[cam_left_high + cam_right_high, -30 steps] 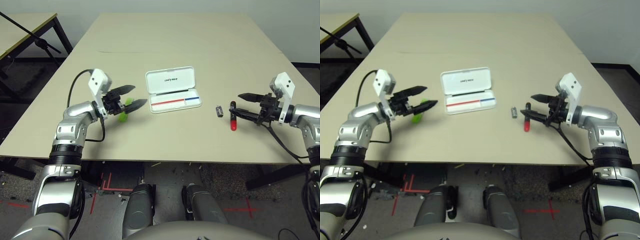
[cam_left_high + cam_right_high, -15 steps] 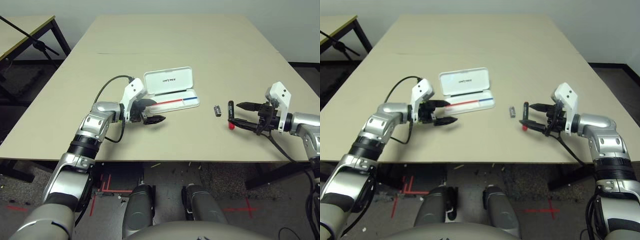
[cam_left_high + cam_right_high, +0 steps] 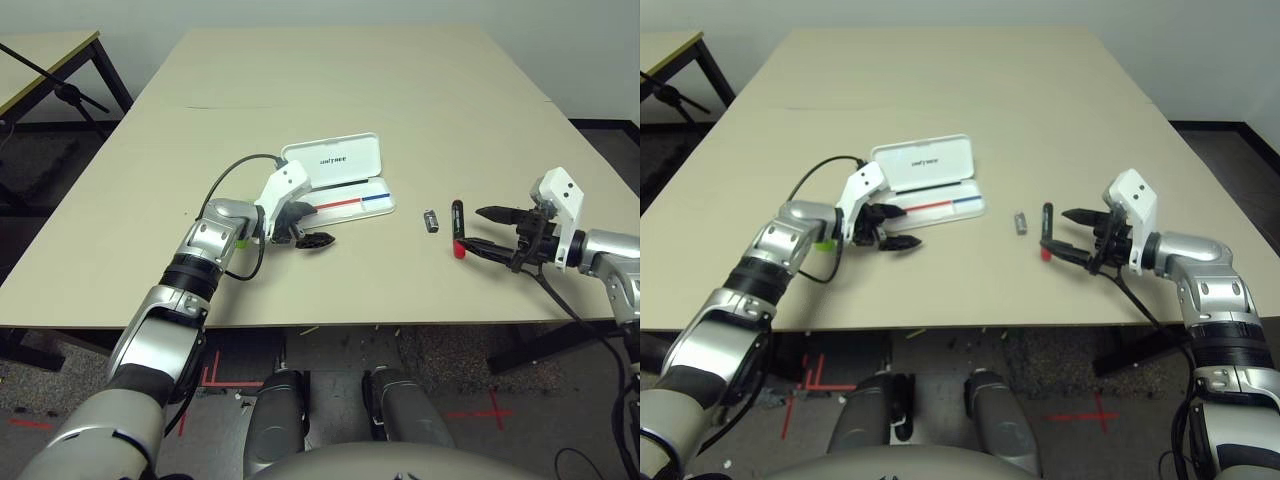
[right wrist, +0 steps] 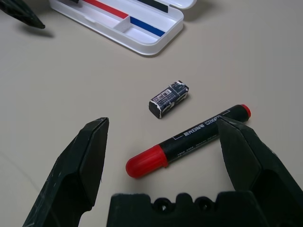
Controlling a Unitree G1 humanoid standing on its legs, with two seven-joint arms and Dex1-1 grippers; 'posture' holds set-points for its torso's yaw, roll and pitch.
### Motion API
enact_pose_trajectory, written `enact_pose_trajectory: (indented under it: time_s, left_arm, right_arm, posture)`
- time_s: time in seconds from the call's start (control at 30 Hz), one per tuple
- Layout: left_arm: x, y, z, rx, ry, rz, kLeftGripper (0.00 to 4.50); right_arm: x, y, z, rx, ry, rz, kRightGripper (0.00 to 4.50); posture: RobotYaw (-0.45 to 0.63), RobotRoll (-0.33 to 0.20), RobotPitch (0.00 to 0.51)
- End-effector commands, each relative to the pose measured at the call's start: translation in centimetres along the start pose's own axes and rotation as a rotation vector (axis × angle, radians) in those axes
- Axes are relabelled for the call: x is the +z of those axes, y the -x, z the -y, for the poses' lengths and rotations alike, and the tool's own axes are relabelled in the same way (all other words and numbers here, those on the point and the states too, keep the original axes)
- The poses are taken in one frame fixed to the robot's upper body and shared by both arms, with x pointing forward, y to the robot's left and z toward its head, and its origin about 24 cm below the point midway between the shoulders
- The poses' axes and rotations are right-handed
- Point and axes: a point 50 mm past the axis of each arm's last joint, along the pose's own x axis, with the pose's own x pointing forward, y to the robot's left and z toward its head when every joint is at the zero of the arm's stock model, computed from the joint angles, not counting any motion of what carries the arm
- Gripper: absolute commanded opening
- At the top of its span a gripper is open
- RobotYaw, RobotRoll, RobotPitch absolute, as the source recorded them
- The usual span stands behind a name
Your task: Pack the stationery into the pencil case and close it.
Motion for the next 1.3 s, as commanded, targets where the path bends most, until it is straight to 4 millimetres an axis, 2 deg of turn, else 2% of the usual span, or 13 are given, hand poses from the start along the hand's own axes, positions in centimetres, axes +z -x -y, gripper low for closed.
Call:
enact_pose_trajectory:
  time_s: [0.03, 0.1, 0.4, 0.6, 0.97, 1.3]
  left_arm:
    - [-0.3, -0.3, 0.1, -0.029, -0.003, -0.051, 4.13]
    - [-0.4, -0.4, 0.1, -0.038, -0.001, -0.065, 3.53]
    - [-0.2, -0.4, 0.1, -0.064, -0.063, -0.082, 0.07]
    - [0.1, 0.5, 0.7, -0.139, -0.15, -0.075, 0.02]
    - [-0.3, 3.8, 2.8, -0.273, -0.314, -0.133, 0.02]
    - [-0.9, 3.3, 3.9, -0.287, -0.323, -0.131, 0.02]
  right_arm:
    - [0.2, 0.3, -0.1, -0.02, 0.007, 0.022, 4.5]
    - [0.1, 0.4, -0.1, -0.025, 0.007, 0.023, 4.5]
    - [-0.1, 0.4, -0.3, -0.038, 0.006, 0.028, 4.5]
    - [-0.2, 0.2, -0.3, -0.04, 0.004, 0.028, 4.5]
    - [-0.6, 0.0, -0.2, -0.038, 0.0, 0.023, 4.5]
    - [-0.5, -0.4, 0.0, -0.034, 0.006, 0.024, 4.5]
  posture:
    - [-0.17, 0.0, 0.077]
    - [-0.17, 0.0, 0.077]
    - [-0.18, 0.0, 0.082]
    - [-0.18, 0.0, 0.084]
    - [-0.15, 0.0, 0.09]
    - [-0.15, 0.0, 0.088]
